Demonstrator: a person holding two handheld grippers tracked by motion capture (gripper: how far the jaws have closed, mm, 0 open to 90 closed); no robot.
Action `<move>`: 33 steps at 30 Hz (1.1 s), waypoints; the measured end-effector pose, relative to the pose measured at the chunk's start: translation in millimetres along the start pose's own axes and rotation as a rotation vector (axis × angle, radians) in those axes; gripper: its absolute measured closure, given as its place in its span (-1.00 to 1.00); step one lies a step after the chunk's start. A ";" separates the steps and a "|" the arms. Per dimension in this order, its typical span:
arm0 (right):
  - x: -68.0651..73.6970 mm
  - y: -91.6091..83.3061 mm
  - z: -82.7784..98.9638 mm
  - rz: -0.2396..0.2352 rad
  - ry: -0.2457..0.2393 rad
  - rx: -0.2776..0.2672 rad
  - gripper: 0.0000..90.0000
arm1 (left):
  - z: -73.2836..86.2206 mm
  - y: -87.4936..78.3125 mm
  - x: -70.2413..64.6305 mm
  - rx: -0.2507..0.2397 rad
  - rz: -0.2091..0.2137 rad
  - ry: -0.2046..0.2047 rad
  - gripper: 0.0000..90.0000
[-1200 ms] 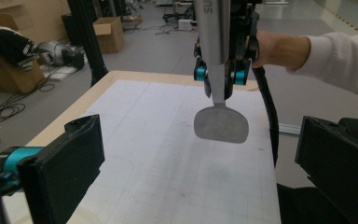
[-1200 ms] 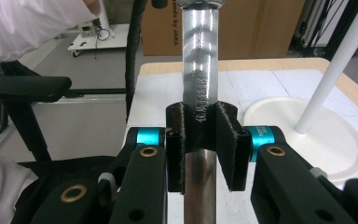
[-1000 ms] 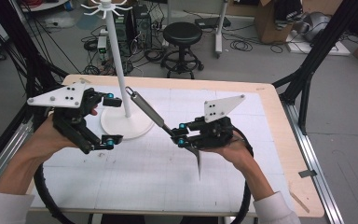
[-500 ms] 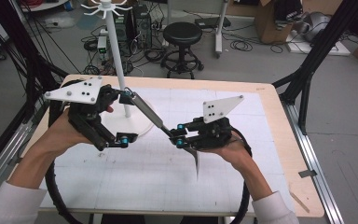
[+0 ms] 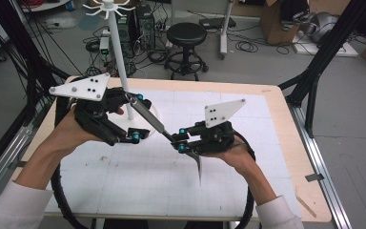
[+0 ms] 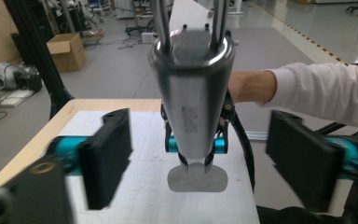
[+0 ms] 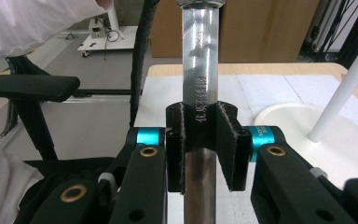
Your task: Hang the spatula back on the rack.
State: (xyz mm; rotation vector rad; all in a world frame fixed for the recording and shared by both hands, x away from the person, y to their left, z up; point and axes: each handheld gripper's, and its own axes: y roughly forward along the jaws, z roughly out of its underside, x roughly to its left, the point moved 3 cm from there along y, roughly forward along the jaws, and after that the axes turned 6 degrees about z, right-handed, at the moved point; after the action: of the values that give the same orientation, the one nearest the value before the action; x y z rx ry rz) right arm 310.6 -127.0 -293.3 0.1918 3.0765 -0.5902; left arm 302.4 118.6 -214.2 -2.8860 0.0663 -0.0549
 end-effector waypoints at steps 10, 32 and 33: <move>0.9 -0.4 -0.5 -0.001 -0.001 -0.007 0.67 | -6.7 4.1 -0.4 -0.016 0.042 0.007 0.02; 2.8 3.0 0.0 -0.010 -0.025 -0.012 0.66 | -9.9 2.6 2.0 -0.015 0.051 0.001 0.52; 2.6 3.7 0.0 -0.013 -0.026 -0.013 0.66 | -10.1 2.6 2.1 -0.017 0.047 -0.006 0.52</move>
State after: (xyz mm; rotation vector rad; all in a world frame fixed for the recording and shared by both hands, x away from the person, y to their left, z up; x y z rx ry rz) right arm 308.5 -123.3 -294.7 0.1635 3.0581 -0.5677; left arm 304.0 113.4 -205.1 -2.8995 0.1346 -0.0370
